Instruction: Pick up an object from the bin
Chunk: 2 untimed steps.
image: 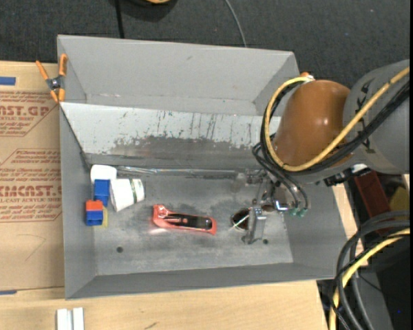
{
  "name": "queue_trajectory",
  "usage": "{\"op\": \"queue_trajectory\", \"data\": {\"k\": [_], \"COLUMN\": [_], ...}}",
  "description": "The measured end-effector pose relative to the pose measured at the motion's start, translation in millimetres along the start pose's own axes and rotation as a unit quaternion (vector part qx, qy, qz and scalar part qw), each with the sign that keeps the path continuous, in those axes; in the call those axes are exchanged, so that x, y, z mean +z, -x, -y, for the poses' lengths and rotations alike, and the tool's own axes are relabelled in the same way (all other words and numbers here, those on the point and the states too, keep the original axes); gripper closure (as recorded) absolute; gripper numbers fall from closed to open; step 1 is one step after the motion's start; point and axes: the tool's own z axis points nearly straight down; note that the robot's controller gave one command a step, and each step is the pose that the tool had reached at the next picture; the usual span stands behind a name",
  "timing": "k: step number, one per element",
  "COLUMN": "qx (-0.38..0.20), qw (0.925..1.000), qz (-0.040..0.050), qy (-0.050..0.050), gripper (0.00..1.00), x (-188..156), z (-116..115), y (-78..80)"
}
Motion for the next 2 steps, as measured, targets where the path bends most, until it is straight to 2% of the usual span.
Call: {"op": "queue_trajectory", "data": {"k": [1, 2], "qx": [0.000, -0.004], "qw": [1.0000, 1.0000], "qz": [0.0037, 0.0076], "qy": [0.000, 0.000], "gripper": [0.00, 0.00], "x": [-4.6, 29.1], "z": [0.0, 0.2], "y": [1.5, 11.1]}}
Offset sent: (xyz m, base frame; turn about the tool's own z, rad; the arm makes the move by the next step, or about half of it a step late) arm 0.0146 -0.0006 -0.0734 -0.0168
